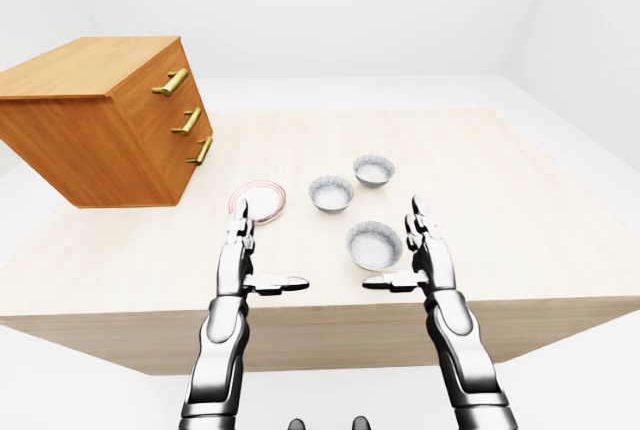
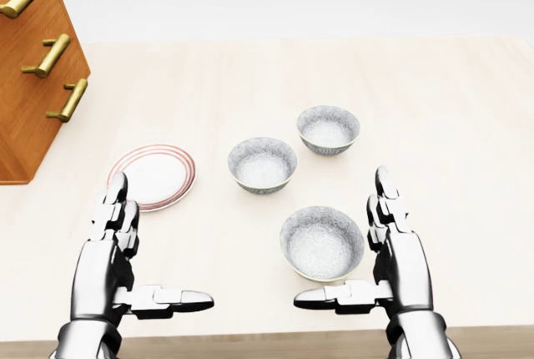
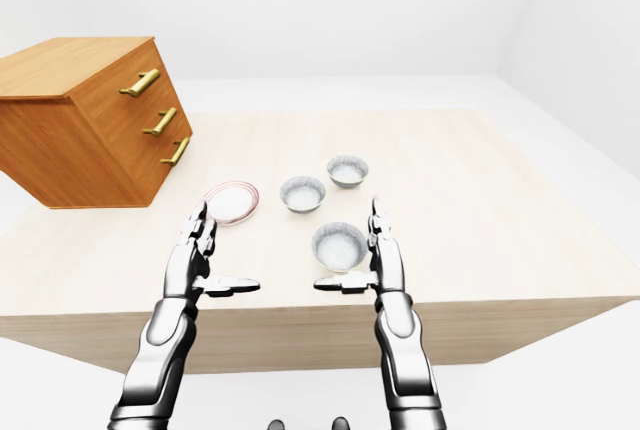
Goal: Stack the bowl at the front on the bowl in the middle.
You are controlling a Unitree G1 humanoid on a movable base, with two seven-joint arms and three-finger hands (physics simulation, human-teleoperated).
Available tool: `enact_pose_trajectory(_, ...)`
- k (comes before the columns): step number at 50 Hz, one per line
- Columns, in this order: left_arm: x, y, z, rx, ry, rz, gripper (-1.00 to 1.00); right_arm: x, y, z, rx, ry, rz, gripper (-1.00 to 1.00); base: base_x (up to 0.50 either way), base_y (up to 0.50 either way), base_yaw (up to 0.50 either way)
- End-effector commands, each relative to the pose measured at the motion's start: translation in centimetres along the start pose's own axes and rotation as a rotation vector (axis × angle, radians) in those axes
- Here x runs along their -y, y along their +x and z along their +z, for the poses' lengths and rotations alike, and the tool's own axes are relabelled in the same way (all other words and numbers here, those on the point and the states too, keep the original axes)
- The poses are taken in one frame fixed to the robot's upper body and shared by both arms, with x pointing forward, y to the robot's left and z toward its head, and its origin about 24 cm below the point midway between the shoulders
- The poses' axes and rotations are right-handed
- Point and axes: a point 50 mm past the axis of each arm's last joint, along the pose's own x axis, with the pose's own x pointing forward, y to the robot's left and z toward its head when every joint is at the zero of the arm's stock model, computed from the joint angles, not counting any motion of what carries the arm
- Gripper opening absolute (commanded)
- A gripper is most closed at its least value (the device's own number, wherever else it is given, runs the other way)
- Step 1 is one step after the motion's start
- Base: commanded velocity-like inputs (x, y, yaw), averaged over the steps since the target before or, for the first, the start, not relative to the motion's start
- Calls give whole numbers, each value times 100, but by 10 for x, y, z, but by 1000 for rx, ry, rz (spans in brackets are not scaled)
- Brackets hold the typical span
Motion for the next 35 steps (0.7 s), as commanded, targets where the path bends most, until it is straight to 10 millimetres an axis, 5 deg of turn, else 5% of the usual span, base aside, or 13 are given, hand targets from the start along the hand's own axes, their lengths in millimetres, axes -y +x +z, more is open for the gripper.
enact_pose_trajectory(1,-9,0,1,5,3,10,100,8,-4,0,2,-5,2,100,0,0,0)
enact_pose_trajectory(12,-15,12,8,13,9,22,100,9,-3,9,15,-18,7,100,0,0,0)
enact_pose_trajectory(27,-27,47,39,64,47,15,100,1,35,64,192,-65,27,100,0,0,0)
enact_pose_trajectory(35,-30,50,48,96,52,6,100,-4,35,77,247,-59,33,100,0,0,0)
